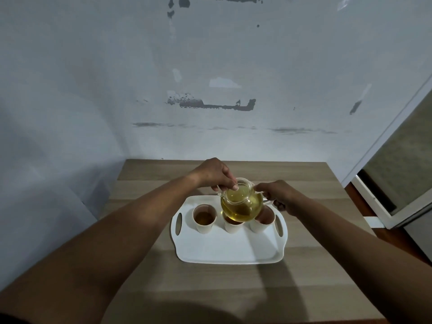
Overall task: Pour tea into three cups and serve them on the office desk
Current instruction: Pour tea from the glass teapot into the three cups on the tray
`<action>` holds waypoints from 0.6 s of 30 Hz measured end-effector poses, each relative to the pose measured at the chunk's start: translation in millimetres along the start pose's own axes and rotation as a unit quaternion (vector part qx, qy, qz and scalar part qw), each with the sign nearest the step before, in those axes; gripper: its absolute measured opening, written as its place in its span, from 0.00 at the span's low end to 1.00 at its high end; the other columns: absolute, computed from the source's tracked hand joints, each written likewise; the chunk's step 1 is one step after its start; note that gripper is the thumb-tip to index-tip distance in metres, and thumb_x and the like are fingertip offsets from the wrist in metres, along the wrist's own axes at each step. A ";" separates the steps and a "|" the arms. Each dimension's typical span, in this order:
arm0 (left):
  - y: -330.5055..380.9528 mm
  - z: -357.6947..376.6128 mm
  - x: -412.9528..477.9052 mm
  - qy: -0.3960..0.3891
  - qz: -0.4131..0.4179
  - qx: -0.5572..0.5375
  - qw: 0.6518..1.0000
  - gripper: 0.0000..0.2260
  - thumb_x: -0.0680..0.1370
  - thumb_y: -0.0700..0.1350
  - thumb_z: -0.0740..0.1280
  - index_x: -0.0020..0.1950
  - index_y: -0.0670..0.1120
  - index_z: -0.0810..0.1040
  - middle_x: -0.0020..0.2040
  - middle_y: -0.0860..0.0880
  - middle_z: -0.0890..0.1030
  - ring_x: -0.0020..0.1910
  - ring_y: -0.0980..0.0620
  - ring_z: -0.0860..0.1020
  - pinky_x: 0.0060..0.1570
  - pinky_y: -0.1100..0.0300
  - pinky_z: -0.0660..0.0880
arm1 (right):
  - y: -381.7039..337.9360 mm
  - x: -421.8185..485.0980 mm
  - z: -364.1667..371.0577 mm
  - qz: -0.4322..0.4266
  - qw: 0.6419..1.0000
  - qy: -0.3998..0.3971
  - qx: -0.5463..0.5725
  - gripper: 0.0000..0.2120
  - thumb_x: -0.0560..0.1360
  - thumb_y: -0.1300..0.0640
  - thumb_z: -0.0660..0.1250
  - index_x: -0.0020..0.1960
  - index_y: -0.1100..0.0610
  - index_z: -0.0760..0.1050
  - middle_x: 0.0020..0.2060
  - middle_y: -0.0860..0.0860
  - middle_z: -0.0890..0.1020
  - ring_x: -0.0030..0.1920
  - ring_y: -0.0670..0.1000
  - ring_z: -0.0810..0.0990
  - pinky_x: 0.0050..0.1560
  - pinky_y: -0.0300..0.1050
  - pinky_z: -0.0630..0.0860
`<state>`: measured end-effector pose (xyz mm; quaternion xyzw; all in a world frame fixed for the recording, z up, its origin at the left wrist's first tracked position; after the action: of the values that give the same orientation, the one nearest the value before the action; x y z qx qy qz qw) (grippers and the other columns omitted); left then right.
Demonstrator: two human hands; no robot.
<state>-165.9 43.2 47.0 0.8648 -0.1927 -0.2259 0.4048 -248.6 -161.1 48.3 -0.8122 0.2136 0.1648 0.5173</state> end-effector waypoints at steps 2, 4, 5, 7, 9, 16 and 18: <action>2.2 4.1 1.4 -0.003 0.003 -0.006 1.000 0.13 0.68 0.44 0.79 0.50 0.41 0.86 0.42 0.45 0.87 0.37 0.55 0.83 0.35 0.63 0.79 | -1.2 -3.3 -5.4 -0.003 1.000 0.008 -0.002 0.12 0.74 0.55 0.70 0.35 0.59 0.74 0.28 0.51 0.70 0.21 0.46 0.62 0.24 0.37 0.56; 5.8 8.8 3.7 -0.007 0.006 -0.011 1.000 0.13 0.69 0.44 0.79 0.50 0.41 0.86 0.43 0.45 0.87 0.36 0.56 0.83 0.35 0.63 0.80 | -2.4 -6.1 -12.2 -0.004 1.000 0.017 -0.013 0.12 0.75 0.55 0.69 0.35 0.59 0.75 0.29 0.51 0.71 0.22 0.46 0.65 0.23 0.37 0.59; 8.1 11.3 5.3 -0.010 0.008 -0.012 1.000 0.12 0.69 0.44 0.79 0.50 0.42 0.86 0.43 0.45 0.87 0.37 0.56 0.83 0.35 0.63 0.80 | -2.6 -7.0 -15.7 -0.002 0.999 0.021 -0.028 0.11 0.75 0.55 0.69 0.36 0.59 0.75 0.30 0.51 0.72 0.25 0.47 0.65 0.24 0.38 0.60; 12.4 15.3 7.5 -0.015 0.013 -0.016 1.000 0.12 0.69 0.43 0.79 0.50 0.42 0.86 0.44 0.45 0.87 0.38 0.54 0.84 0.35 0.63 0.80 | -2.7 -7.4 -22.3 0.003 0.999 0.026 -0.046 0.11 0.75 0.54 0.70 0.38 0.59 0.76 0.32 0.51 0.73 0.28 0.48 0.65 0.27 0.39 0.60; 16.5 19.0 10.2 -0.021 0.015 -0.020 0.999 0.12 0.69 0.43 0.79 0.50 0.42 0.86 0.44 0.44 0.87 0.38 0.54 0.83 0.35 0.63 0.80 | -2.3 -8.0 -28.6 0.005 0.998 0.034 -0.049 0.11 0.74 0.53 0.70 0.38 0.59 0.76 0.32 0.52 0.73 0.28 0.48 0.64 0.28 0.39 0.59; 23.2 31.5 17.7 -0.035 0.018 -0.022 0.999 0.10 0.70 0.43 0.78 0.50 0.42 0.86 0.44 0.44 0.87 0.36 0.56 0.83 0.35 0.64 0.80 | -5.7 -15.6 -39.9 -0.009 0.995 0.040 -0.091 0.12 0.76 0.56 0.70 0.36 0.59 0.75 0.33 0.52 0.75 0.28 0.46 0.66 0.21 0.34 0.62; 22.7 34.0 18.3 -0.038 0.017 -0.028 0.999 0.10 0.70 0.43 0.78 0.50 0.42 0.86 0.42 0.45 0.87 0.35 0.57 0.82 0.36 0.63 0.80 | -4.6 -15.0 -41.0 -0.012 0.994 0.043 -0.099 0.12 0.76 0.57 0.70 0.36 0.60 0.75 0.34 0.52 0.75 0.28 0.46 0.66 0.16 0.31 0.61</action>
<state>-172.9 -0.6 41.2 0.8404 -0.2162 -0.2572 0.4252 -257.1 -194.1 76.0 -0.8683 0.2086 0.1445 0.4262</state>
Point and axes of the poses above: each hand's wrist, its own x-axis towards the middle knuckle, its own z-axis out of the palm, y = z × x, the point moved 1 cm from there along x, towards the middle knuckle
